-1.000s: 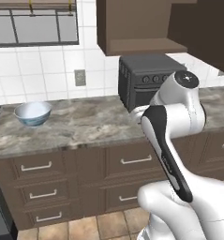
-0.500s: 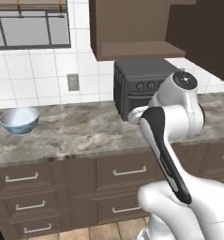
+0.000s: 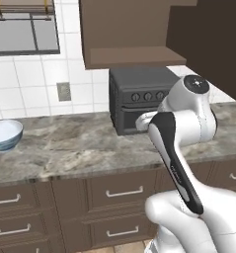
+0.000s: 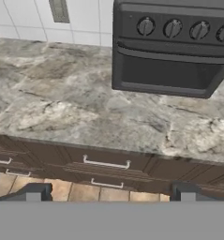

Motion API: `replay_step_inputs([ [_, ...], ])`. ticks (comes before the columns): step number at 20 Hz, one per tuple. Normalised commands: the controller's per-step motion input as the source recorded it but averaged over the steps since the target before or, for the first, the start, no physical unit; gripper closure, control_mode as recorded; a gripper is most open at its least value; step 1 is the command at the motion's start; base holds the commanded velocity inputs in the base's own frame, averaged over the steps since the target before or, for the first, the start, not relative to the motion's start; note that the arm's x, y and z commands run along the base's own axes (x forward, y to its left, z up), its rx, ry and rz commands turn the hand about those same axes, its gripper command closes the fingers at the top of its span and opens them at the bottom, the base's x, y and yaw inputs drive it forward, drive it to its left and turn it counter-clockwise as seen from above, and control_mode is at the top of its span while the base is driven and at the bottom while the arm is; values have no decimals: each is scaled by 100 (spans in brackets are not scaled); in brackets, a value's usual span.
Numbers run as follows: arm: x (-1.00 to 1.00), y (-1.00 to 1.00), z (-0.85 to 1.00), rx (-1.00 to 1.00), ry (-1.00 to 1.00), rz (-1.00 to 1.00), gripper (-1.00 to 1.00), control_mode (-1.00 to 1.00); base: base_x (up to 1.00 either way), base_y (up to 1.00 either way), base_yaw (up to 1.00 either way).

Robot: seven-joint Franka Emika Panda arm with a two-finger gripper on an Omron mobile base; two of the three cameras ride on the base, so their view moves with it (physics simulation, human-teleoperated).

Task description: Open the cabinet and move the ladle to the pot. Then close the cabinet.

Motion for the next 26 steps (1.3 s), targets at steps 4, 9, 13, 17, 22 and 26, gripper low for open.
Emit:
replay_step_inputs([
  [4,0,0,0,0,0,0,-100,100,55,-1,0],
  [9,1,-2,0,3,0,0,-100,-100,25,-9,0],
  [13,-11,-26,19,12,-4,0,-100,-100,0,0,0],
  [17,-87,-54,57,9,-31,0,-100,-100,0,0,0],
  [22,-92,-54,52,4,-36,-7,-100,-100,0,0,0],
  [26,-58,-36,39,4,-21,-15,-100,-100,0,0,0],
])
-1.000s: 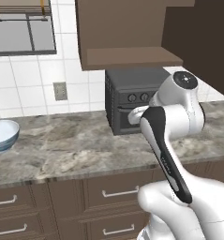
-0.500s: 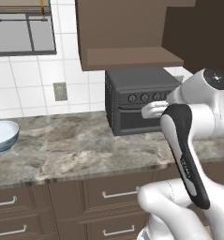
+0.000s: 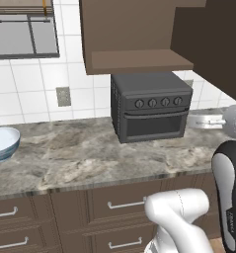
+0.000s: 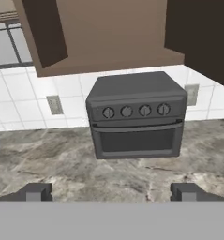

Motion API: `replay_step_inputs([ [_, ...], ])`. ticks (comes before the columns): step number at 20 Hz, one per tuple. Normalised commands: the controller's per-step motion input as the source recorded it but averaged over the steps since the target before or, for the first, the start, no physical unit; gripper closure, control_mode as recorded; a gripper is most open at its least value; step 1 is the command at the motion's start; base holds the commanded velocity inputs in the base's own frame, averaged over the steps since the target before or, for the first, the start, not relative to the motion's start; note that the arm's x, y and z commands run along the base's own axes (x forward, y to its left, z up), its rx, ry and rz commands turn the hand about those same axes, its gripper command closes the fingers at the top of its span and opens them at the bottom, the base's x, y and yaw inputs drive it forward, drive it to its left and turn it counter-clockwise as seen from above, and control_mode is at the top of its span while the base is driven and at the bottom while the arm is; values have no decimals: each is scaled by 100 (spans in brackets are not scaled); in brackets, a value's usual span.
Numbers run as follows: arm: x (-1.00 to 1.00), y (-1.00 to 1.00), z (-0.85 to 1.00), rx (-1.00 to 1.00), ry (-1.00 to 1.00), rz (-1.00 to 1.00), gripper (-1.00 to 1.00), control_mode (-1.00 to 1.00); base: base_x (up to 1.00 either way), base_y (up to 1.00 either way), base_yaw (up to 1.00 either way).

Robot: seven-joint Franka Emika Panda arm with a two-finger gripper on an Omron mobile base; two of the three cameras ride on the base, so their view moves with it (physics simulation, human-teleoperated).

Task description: Open the cabinet and move the ladle to the pot. Then close the cabinet.

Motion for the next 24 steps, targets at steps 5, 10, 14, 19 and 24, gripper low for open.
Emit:
replay_step_inputs([
  [5,-32,-51,47,10,-4,-11,-100,-100,0,0,0],
  [10,-13,-79,28,12,0,-1,-100,-100,0,0,0],
  [14,-50,-80,2,14,0,0,-100,-100,0,0,0],
  [19,-29,-69,0,15,0,0,-100,-100,0,0,0],
  [24,-10,-67,0,18,-1,0,-100,-100,0,0,0],
])
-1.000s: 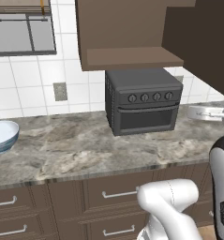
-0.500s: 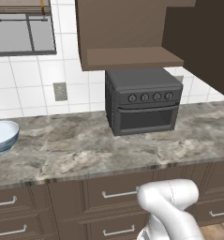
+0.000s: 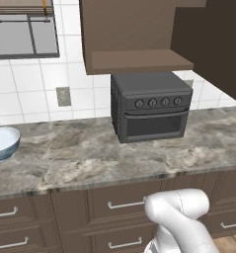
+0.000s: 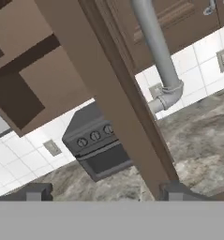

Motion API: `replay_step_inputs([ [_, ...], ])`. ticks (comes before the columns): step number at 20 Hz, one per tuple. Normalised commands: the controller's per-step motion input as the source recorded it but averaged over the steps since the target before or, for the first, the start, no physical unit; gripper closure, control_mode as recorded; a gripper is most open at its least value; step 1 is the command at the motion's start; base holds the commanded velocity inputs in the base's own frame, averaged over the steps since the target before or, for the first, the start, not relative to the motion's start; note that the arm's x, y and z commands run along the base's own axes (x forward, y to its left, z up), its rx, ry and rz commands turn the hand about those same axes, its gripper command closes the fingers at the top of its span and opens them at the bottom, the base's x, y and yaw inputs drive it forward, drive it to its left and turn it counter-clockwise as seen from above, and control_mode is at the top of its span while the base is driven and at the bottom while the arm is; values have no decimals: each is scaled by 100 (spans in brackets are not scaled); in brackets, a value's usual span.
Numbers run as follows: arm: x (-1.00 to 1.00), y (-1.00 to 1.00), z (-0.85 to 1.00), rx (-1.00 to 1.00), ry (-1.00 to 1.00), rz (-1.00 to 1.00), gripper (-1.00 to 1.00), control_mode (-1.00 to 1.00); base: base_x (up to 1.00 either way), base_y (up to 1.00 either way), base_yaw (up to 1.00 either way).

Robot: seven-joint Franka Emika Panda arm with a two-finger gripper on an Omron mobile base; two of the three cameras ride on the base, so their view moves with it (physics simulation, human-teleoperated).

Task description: Open the cabinet and move the ladle to the pot. Then close the cabinet.

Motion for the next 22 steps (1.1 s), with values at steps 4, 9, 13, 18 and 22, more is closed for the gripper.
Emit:
replay_step_inputs([
  [4,-34,-48,0,19,-3,0,-100,-100,0,0,0],
  [9,-22,-44,0,20,-6,0,-100,-100,0,0,0],
  [13,39,-41,0,26,-1,3,-100,-100,0,0,0],
  [18,62,-24,0,31,-5,12,-100,-100,0,0,0],
  [22,69,-7,0,31,-7,15,-100,-100,0,0,0],
])
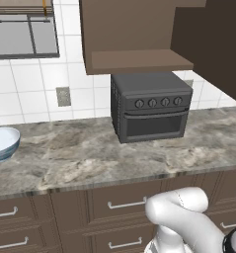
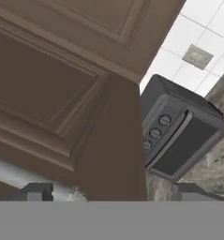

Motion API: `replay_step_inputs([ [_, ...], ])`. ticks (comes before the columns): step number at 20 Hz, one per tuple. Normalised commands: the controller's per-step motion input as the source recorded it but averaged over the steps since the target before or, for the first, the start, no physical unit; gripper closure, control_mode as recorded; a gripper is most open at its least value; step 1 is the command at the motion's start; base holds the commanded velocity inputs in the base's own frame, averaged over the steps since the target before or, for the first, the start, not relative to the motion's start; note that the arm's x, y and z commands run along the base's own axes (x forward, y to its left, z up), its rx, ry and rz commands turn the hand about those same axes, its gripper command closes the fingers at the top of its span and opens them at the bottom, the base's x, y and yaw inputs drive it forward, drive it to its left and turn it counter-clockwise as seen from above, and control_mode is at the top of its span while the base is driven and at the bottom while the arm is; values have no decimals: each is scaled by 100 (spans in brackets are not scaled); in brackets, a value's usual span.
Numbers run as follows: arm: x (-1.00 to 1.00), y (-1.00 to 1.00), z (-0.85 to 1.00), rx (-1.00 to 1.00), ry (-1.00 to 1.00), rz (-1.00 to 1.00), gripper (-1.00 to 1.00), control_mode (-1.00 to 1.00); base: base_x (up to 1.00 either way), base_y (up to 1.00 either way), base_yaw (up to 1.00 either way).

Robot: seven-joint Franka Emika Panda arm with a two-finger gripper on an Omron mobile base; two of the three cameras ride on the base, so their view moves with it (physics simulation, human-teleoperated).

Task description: Open the cabinet and move the ladle to the pot. Then close the cabinet.

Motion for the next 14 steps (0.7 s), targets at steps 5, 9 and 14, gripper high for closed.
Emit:
replay_step_inputs([
  [5,49,0,-1,25,-6,15,-100,-100,0,0,0],
  [9,20,13,0,17,-8,15,-100,-100,0,0,0],
  [14,10,32,0,11,-10,14,-100,-100,0,0,0],
])
